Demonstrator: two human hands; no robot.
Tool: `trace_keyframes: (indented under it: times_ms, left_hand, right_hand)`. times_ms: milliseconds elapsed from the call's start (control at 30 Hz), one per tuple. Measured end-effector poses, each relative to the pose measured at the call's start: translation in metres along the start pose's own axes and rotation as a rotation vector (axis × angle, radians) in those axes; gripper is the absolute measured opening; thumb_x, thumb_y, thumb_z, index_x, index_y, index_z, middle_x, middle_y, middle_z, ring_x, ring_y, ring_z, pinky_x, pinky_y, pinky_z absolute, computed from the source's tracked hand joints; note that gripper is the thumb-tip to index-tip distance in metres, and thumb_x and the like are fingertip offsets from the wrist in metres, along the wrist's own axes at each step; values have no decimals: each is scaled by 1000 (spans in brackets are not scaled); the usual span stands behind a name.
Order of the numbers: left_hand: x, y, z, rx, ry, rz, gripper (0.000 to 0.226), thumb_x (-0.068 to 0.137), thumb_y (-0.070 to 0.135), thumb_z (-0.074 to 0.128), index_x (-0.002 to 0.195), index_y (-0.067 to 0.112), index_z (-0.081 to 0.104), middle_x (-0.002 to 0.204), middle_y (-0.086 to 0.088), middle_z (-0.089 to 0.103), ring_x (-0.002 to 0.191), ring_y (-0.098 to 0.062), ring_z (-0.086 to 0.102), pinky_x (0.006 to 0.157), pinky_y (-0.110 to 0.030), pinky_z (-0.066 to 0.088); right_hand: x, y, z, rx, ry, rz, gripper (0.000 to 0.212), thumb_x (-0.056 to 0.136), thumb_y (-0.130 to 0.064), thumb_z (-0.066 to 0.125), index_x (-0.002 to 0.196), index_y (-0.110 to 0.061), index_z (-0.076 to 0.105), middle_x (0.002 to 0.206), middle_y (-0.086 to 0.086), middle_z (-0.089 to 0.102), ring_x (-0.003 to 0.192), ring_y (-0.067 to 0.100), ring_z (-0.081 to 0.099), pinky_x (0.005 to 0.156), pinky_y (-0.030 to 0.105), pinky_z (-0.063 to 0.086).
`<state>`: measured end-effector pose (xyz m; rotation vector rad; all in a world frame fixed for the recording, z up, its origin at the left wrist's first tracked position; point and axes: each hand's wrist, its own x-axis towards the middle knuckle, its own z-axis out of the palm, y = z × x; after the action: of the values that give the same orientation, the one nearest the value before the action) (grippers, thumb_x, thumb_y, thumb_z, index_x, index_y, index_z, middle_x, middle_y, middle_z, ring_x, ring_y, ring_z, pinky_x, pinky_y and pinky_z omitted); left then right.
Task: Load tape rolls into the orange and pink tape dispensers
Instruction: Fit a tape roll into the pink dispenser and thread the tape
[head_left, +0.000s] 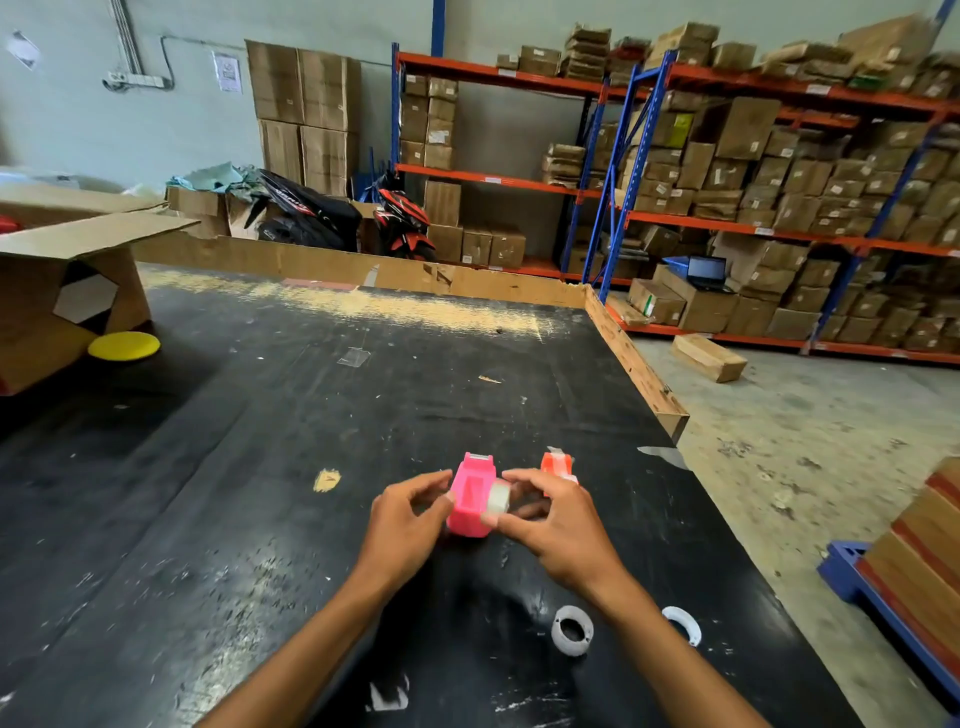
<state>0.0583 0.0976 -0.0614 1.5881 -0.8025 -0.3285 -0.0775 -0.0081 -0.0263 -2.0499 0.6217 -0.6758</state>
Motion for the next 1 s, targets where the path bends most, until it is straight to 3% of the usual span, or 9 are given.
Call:
trace_keyframes:
  times_ms: [100, 167, 267, 333, 400, 467, 567, 833, 1000]
  left_hand:
    - [21, -13, 9, 92, -35, 2, 32, 87, 13, 63, 119, 11, 65, 106, 8, 67, 81, 9, 62, 72, -3, 44]
    - [26, -24, 14, 117, -61, 4, 27, 90, 15, 59, 115, 13, 68, 107, 3, 72, 86, 5, 63, 75, -9, 46]
    - [23, -38, 18, 87, -32, 11, 26, 91, 17, 58, 114, 14, 69, 110, 0, 73, 84, 14, 60, 75, -3, 45]
    - [19, -41, 20, 59, -16, 30, 25, 93, 20, 56, 114, 18, 69, 107, 6, 74, 83, 15, 61, 76, -7, 47]
    - [17, -42, 21, 53, -25, 41, 25, 94, 23, 53, 112, 24, 70, 101, 14, 74, 90, 9, 65, 79, -15, 51]
    - [18, -43, 21, 52, -29, 28, 27, 94, 21, 52, 116, 23, 68, 107, 13, 72, 98, 6, 64, 83, -15, 50]
    - [21, -50, 21, 66, -15, -19, 32, 91, 14, 53, 122, 16, 63, 120, 3, 69, 107, 1, 61, 87, -6, 44]
    - [23, -52, 19, 39, 3, -15, 32, 90, 18, 55, 120, 18, 65, 116, 3, 71, 105, 1, 63, 93, -22, 51]
    - [22, -52, 21, 48, 21, -27, 32, 91, 17, 55, 121, 15, 63, 116, 1, 71, 102, -3, 64, 89, -20, 50]
  right_hand:
    - [18, 2, 0, -14, -25, 17, 50, 68, -11, 83, 113, -20, 62, 82, -8, 59, 58, -1, 60, 62, 11, 50]
    - [31, 4, 3, -69, -38, 15, 56, 69, -13, 82, 119, -16, 59, 88, -2, 60, 62, 2, 61, 61, 11, 49]
    - [44, 7, 9, -147, -53, -5, 56, 70, -13, 81, 121, -15, 58, 103, 7, 60, 68, 6, 62, 63, 9, 48]
    - [51, 8, 13, -194, -69, -23, 56, 71, -12, 80, 122, -12, 58, 107, 9, 58, 74, 12, 64, 69, 16, 53]
    - [56, 9, 17, -250, -98, -34, 56, 70, -13, 80, 121, -12, 58, 108, 9, 58, 83, 20, 67, 79, 33, 57]
    - [61, 11, 20, -300, -124, -43, 55, 69, -14, 79, 120, -12, 59, 109, 9, 59, 92, 25, 66, 84, 43, 56]
    - [64, 12, 23, -349, -146, -49, 51, 69, -13, 79, 116, -12, 62, 110, 11, 62, 92, 25, 65, 85, 40, 55]
    - [69, 13, 20, -340, -231, 45, 39, 68, -14, 81, 101, -12, 62, 95, 6, 65, 88, 22, 64, 79, 34, 53]
    - [73, 10, 18, -365, -243, 54, 34, 67, -11, 81, 97, -11, 64, 88, 2, 65, 79, 16, 60, 75, 29, 51]
